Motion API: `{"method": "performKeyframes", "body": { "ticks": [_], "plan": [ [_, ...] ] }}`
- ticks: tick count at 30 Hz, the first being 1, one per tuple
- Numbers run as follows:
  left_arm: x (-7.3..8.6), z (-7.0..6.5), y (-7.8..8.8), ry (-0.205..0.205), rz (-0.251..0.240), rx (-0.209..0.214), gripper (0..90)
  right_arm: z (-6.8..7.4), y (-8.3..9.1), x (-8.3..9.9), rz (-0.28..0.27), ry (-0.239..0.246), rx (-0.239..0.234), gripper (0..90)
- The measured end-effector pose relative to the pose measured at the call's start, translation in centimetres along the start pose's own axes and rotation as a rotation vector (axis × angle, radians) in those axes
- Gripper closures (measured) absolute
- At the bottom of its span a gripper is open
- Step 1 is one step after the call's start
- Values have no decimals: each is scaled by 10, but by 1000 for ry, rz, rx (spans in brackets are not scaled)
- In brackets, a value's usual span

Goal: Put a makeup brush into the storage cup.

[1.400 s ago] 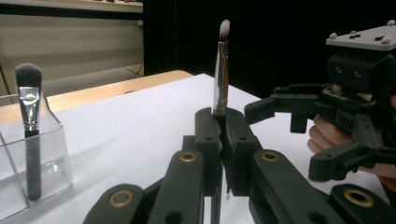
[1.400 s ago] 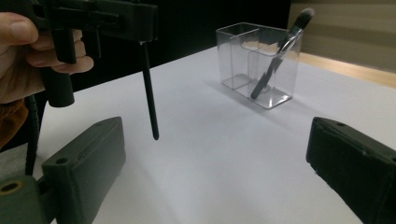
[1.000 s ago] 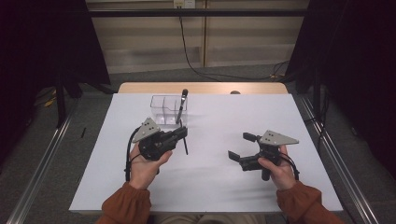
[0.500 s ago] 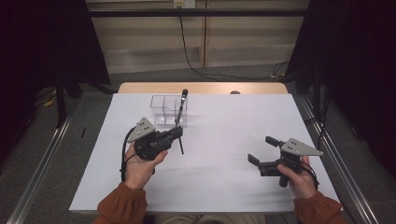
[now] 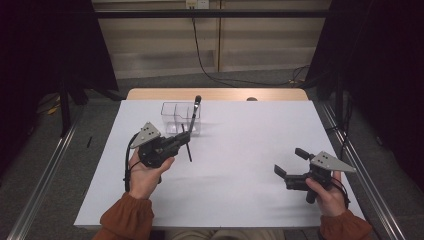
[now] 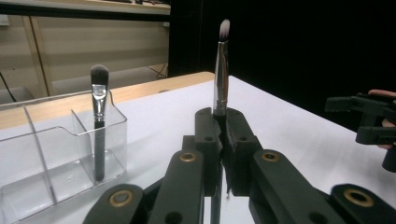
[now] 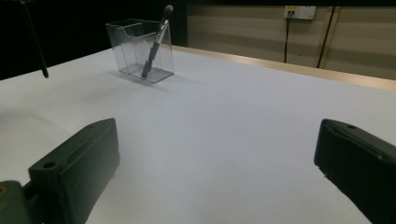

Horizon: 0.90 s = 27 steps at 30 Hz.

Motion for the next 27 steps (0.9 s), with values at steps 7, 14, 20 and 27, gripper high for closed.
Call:
{"method": "performKeyframes", "body": {
  "ticks": [7,14,20,27],
  "plan": [
    [-7,7,-4,0,-3,-10,858,-5,5,-1,-30,-22,33,0],
    [-19,15,-10,-14,-17,-7,858,-4,4,-1,-32,-18,32,0],
    [-28,19,-16,-25,-23,-24,858,-2,4,-1,-40,-18,22,0],
    [-42,25,-29,-36,-10,-42,858,-1,3,-1,-36,-25,17,0]
  ]
}}
Point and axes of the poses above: each handheld gripper's, and its own axes: y roughly backward along the jaws, x roughly out of its underside, z roughly to its left, the point moved 6 cm from there along -y, roughly forward along the jaws, and after that the axes turned 11 degrees about -x, right-handed, at the moved point
